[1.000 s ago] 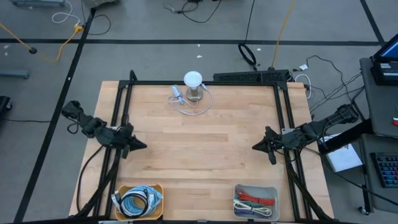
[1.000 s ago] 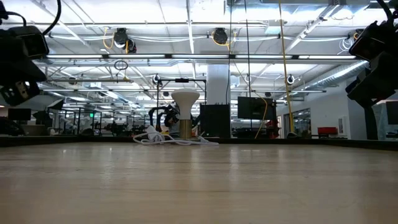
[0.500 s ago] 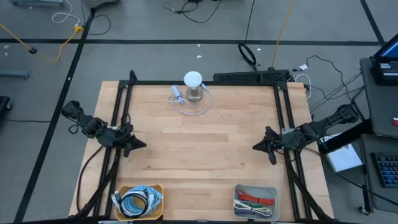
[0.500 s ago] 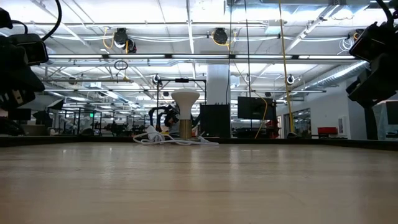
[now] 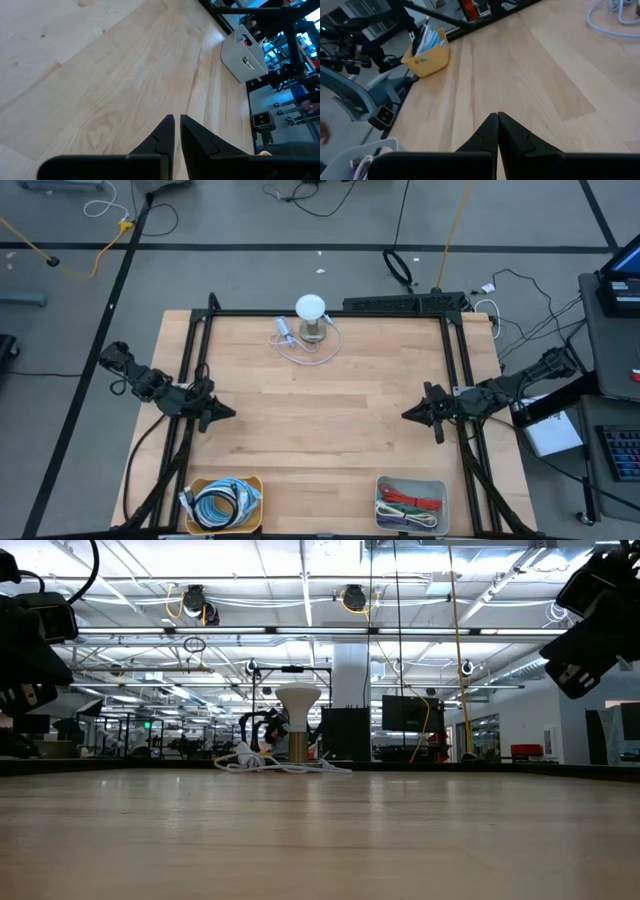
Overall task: Pick & Place USB Port
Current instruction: Return to Home Position
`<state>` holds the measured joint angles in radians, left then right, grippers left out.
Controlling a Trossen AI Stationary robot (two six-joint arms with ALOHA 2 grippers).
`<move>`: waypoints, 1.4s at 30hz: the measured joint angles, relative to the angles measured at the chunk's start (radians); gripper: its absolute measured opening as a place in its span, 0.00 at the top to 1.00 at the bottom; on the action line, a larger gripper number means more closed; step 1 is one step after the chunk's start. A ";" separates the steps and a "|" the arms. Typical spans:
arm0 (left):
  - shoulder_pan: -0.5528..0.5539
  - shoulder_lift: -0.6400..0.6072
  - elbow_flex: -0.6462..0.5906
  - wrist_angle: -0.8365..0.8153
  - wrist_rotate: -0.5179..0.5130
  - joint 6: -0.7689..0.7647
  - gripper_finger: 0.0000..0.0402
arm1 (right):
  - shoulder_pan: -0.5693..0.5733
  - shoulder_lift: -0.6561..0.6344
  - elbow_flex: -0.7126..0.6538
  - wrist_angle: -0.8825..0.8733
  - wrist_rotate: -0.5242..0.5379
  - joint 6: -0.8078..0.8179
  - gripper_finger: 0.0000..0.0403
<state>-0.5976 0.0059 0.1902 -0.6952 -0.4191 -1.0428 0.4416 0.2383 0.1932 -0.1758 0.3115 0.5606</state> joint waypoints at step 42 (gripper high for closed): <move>0.000 0.000 0.000 0.000 0.002 -0.002 0.87 | 0.001 0.001 0.004 0.002 0.000 0.000 1.00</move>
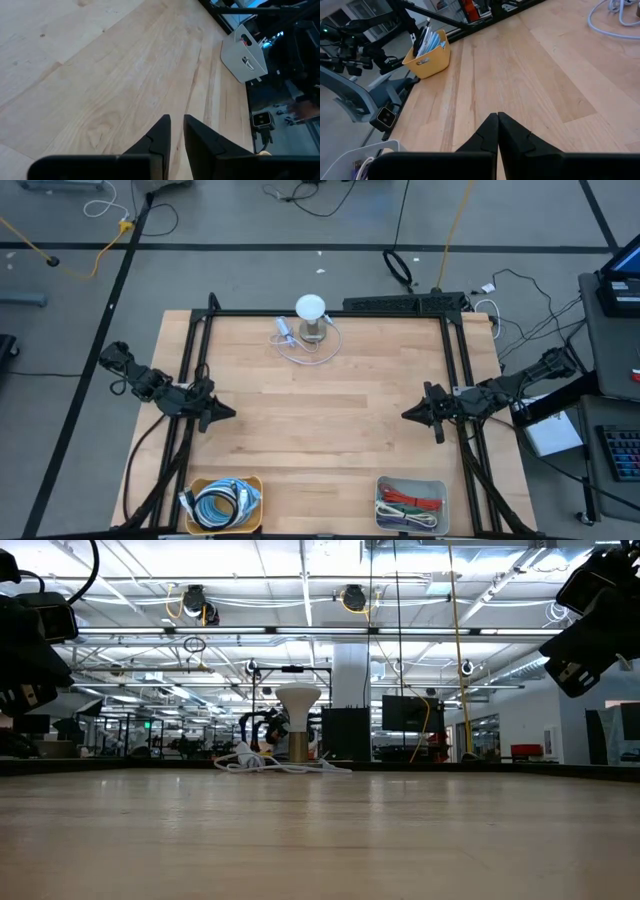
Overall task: Pick & Place USB Port
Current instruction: Return to Home Position
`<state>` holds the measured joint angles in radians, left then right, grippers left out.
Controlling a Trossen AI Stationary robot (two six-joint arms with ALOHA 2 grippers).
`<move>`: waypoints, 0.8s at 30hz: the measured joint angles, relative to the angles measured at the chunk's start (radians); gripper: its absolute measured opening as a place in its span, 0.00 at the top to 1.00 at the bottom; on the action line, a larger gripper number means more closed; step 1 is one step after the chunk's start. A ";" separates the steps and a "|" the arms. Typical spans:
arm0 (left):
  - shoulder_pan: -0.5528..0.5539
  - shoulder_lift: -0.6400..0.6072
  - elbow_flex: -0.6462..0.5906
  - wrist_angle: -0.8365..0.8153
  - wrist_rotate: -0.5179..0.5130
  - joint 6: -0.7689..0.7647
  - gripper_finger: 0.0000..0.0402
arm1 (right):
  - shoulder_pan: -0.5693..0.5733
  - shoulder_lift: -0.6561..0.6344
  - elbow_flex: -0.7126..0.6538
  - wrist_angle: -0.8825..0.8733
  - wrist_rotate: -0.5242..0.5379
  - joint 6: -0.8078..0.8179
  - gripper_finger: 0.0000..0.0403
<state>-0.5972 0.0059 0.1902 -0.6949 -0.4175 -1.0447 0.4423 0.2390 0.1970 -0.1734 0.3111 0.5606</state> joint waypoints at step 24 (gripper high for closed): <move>0.000 0.000 0.000 0.000 0.000 0.001 0.91 | 0.000 0.000 0.000 0.000 0.000 0.000 1.00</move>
